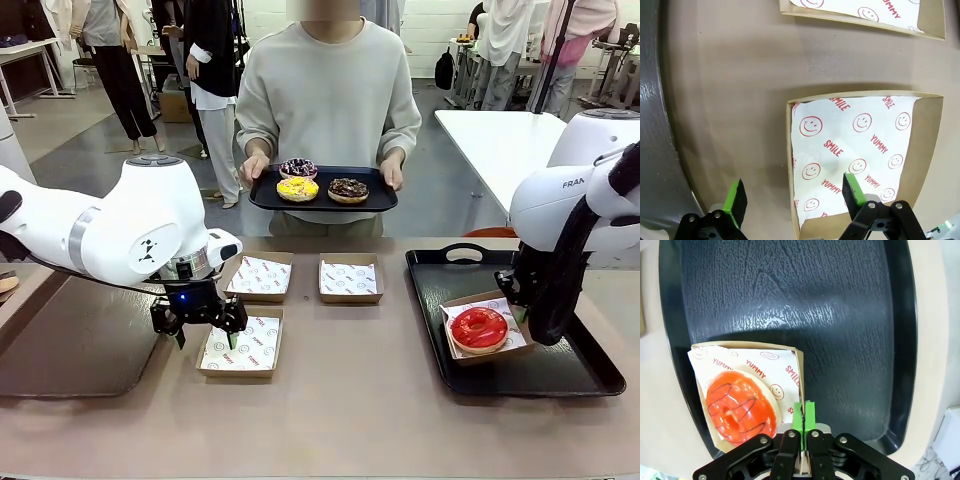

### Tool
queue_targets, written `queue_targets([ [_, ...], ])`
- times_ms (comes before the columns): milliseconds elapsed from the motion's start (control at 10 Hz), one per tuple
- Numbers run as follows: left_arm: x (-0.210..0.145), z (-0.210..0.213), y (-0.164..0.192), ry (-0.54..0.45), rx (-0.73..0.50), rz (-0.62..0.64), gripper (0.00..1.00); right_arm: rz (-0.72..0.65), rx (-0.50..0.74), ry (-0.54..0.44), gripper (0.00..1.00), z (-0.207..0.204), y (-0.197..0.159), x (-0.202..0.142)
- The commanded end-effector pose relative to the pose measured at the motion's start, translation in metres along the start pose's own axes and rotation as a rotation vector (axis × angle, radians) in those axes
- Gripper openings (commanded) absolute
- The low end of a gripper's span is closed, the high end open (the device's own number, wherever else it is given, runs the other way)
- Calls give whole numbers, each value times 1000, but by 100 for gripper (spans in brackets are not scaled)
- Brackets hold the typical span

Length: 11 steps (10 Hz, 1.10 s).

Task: Individually package the donuts and arrange them on the tray.
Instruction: Place the picked Paper togo box on the Handle tray while simultaneously picking up another Paper togo box from the table with the other hand.

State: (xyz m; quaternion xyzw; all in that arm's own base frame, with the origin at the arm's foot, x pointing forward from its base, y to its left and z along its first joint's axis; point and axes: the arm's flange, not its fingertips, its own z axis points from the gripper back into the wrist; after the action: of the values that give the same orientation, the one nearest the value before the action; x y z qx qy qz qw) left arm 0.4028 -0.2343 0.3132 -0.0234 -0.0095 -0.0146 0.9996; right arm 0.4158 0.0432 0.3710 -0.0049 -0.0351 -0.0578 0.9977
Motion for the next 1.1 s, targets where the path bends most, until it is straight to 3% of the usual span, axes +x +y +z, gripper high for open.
queue_targets([
  [0, 6, -3, -7, -17, 25, 24, 100, -7, 29, -5, 1, 1, 5, 6],
  [200, 7, -4, -7, -13, 23, 27, 100, -5, 33, 2, 1, 0, 5, 7],
  [300, 9, -4, -7, -17, 22, 40, 60, 0, 35, 4, 1, 0, 5, 7],
  [400, 8, -3, -7, -17, 15, 35, 40, 8, 44, 2, 1, -1, 4, 7],
  [500, 8, -1, -6, -19, 13, 35, 1, 13, 52, 11, 61, -2, 4, 7],
  [600, 8, 0, -6, -22, 13, 37, 0, 13, 57, 14, 61, -2, 4, 7],
  [700, 9, 0, -6, -22, 12, 38, 0, 10, 61, 17, 100, -4, 4, 8],
  [800, 9, 0, -6, -22, 13, 40, 0, 7, 61, 21, 63, -5, 3, 9],
  [900, 9, 1, -5, -24, 14, 41, 6, 6, 59, 22, 74, -5, 2, 8],
  [1000, 8, 2, -5, -25, 13, 43, 0, 4, 60, 23, 100, -5, 2, 8],
])
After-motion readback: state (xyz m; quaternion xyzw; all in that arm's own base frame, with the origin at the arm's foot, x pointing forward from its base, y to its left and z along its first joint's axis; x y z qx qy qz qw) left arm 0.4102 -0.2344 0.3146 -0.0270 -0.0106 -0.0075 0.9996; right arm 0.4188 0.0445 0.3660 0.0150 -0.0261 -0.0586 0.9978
